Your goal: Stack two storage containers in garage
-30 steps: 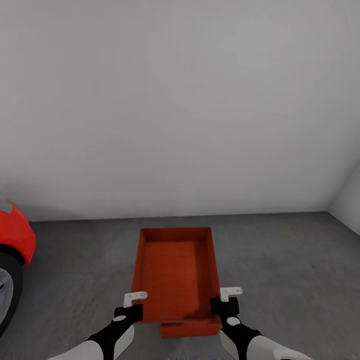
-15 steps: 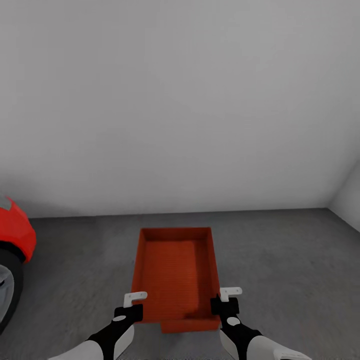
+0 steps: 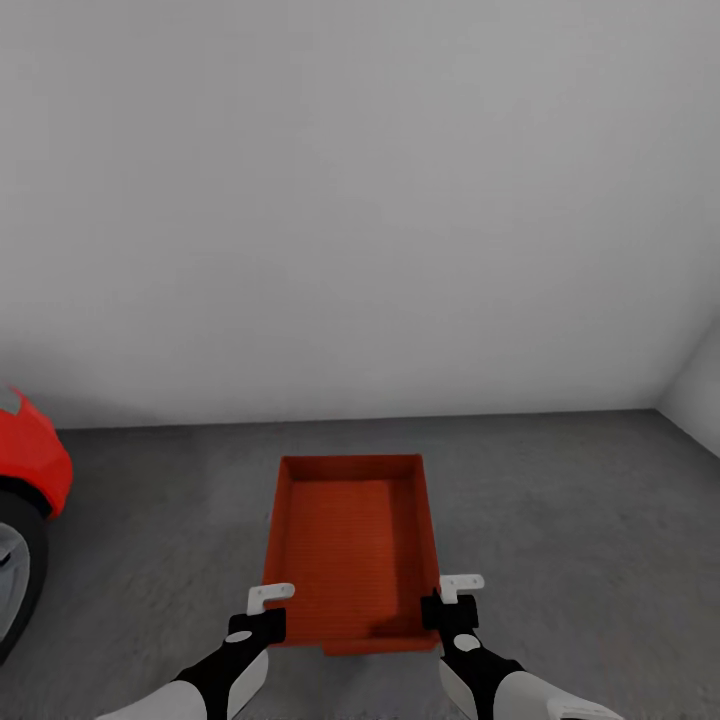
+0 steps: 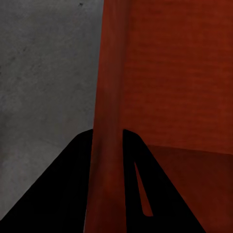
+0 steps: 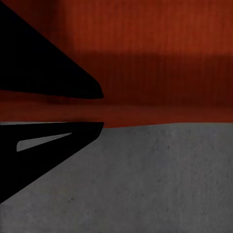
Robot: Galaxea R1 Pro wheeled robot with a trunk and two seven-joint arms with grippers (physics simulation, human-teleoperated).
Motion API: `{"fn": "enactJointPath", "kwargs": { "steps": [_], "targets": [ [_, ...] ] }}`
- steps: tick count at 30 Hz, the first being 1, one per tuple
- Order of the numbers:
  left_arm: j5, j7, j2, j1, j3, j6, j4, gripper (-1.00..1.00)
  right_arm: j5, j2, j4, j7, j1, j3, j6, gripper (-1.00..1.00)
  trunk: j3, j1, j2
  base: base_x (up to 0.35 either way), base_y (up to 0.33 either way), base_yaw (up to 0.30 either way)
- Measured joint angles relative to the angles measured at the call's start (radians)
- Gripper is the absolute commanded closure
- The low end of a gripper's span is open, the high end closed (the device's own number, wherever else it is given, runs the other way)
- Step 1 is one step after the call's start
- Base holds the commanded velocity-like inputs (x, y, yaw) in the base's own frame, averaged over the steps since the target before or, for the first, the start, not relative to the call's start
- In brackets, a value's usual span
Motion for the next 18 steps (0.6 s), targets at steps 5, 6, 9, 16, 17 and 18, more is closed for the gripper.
{"fn": "enactJointPath", "kwargs": {
  "steps": [5,6,9,16,17,18],
  "targets": [
    [0.001,0.000,0.000,0.000,-0.001,0.000,0.000,1.00,0.000,0.000,0.000,0.000,0.000,0.000,0.000,1.00,-0.008,0.000,0.000,0.000,0.000,0.000],
    [0.000,0.001,0.000,0.000,-0.001,0.000,0.000,1.00,0.000,0.000,0.000,0.000,0.000,0.000,0.000,1.00,-0.010,0.000,0.000,0.000,0.000,0.000],
    [0.000,0.000,0.000,0.000,0.000,0.000,0.000,1.00,0.000,0.000,0.000,0.000,0.000,0.000,0.000,1.00,-0.014,0.000,0.000,0.000,0.000,0.000],
    [0.001,0.000,0.000,0.000,-0.001,0.000,0.000,1.00,0.001,0.000,0.000,0.000,0.000,-0.001,0.000,1.00,-0.026,0.000,0.000,0.000,0.000,0.000],
    [0.001,0.000,0.000,0.000,-0.001,0.000,0.000,1.00,0.001,0.000,0.000,0.000,0.000,-0.001,0.000,1.00,-0.027,0.000,0.000,0.000,0.000,0.000],
    [0.000,0.000,0.000,0.000,0.000,0.000,0.000,1.00,0.001,0.000,0.000,0.000,0.000,-0.001,0.000,1.00,-0.029,0.000,0.000,0.000,0.000,0.000]
  ]
}}
